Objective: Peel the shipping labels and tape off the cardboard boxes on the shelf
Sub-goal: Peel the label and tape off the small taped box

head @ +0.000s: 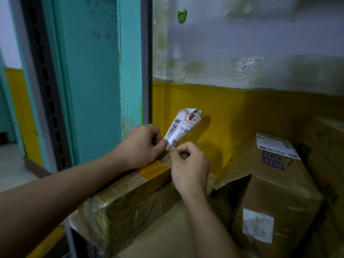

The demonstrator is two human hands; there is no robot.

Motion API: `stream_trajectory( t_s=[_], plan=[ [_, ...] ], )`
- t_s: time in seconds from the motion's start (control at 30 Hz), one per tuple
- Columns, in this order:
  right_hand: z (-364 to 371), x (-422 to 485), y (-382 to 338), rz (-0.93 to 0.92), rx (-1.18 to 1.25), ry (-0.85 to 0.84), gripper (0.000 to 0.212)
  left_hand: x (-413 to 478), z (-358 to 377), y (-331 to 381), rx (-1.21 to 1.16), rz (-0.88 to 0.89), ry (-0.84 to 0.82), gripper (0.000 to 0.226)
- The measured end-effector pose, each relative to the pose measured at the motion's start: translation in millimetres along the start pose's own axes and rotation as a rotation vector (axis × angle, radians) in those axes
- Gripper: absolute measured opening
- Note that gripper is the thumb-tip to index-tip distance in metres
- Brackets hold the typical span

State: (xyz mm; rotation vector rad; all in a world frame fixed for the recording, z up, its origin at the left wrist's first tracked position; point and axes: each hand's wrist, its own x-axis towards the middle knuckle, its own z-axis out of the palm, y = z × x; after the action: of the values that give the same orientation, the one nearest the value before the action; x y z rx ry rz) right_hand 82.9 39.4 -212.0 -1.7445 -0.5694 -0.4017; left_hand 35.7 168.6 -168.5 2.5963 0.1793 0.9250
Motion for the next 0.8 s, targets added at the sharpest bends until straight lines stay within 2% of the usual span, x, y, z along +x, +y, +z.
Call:
stream_trajectory(
  t_s=[0.13,0.3,0.43,0.63,0.73,0.8],
  plan=[
    [-9.8,9.7,1.6,0.077,0.04,0.153,0.02,1.3,-1.0,-4.6,0.005,-0.049,0.04,0.027],
    [-7.1,1.9,-0.4,0.052,0.062,-0.051,0.017,0.2,-0.3,1.7,-0.066,-0.022,-0.006,0.023],
    [-4.4,2.8,-2.4,-0.005,-0.066,-0.086,0.017,0.0,-2.4,-0.8,-0.093,-0.047,-0.004,0.023],
    [-5.9,6.4,-8.7,-0.034,-0.171,-0.1,0.008,3.5,1.0,-5.6,-0.104,-0.069,-0.008,0.049],
    [-2.9,7.5,-10.7,-0.061,-0.197,-0.081,0.005,3.1,1.5,-6.8,-0.046,-0.052,0.023,0.048],
    [-1.4,7.6,-10.7,-0.101,-0.224,-0.084,0.011,1.6,0.4,-4.2,-0.045,-0.041,0.034,0.046]
  ],
)
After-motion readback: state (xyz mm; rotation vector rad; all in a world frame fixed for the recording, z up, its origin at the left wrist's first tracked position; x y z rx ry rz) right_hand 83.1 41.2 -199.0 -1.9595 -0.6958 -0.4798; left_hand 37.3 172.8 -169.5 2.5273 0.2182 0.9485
